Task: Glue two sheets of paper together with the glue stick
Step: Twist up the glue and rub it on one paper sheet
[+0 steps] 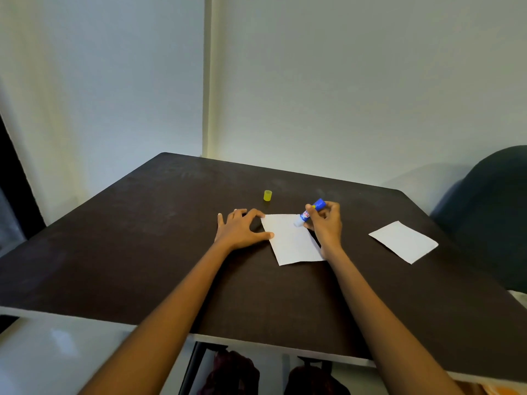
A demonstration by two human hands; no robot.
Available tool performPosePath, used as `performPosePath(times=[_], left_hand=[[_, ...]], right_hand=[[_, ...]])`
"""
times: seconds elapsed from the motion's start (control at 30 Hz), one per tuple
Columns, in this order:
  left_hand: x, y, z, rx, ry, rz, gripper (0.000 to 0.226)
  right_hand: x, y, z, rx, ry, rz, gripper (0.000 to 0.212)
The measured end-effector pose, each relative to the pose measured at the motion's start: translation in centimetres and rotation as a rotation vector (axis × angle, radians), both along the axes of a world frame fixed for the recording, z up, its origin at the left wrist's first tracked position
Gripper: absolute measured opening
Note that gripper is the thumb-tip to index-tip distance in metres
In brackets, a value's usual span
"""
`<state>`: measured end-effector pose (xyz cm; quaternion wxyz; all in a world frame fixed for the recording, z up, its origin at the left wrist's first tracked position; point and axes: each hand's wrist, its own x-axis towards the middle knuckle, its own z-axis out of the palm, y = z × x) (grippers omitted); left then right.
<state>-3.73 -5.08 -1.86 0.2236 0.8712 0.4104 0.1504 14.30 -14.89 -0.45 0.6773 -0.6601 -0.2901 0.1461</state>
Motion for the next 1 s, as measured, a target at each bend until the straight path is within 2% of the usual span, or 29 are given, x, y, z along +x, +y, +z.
performPosePath(times=[0.13, 0.2, 0.27, 0.33, 0.57, 0.73, 1.0], left_hand=[[-0.4, -0.3, 1.6, -0.187, -0.247, 0.004, 0.061], [0.0, -0.9, 1.8, -0.071, -0.318, 0.020, 0.049], [1.2, -1.6, 1.4, 0.169, -0.191, -0.067, 0.039], [3.1, -2.1, 1.3, 0.309, 0.006, -0.201, 0.041], [6.3, -1.4, 2.8, 0.244, 0.383, -0.289, 0.060], [6.3, -1.0, 2.4, 0.184, 0.358, -0.276, 0.065], [5.9, -1.2, 1.2, 0.257, 0.222, -0.194, 0.059]], right_hand=[[-0.2, -0.1, 0.0, 0.008, -0.022, -0.001, 0.030], [-0.1, -0.1, 0.0, 0.018, -0.004, -0.003, 0.032], [0.1, -0.1, 0.4, 0.060, 0.019, -0.019, 0.031], [0.7, -0.1, 1.0, 0.078, -0.020, -0.063, 0.028], [2.3, 0.6, 1.9, -0.035, -0.230, -0.082, 0.026], [1.8, 2.0, 1.8, -0.128, -0.394, -0.070, 0.033], [0.6, 3.1, 2.2, -0.221, -0.553, -0.060, 0.039]])
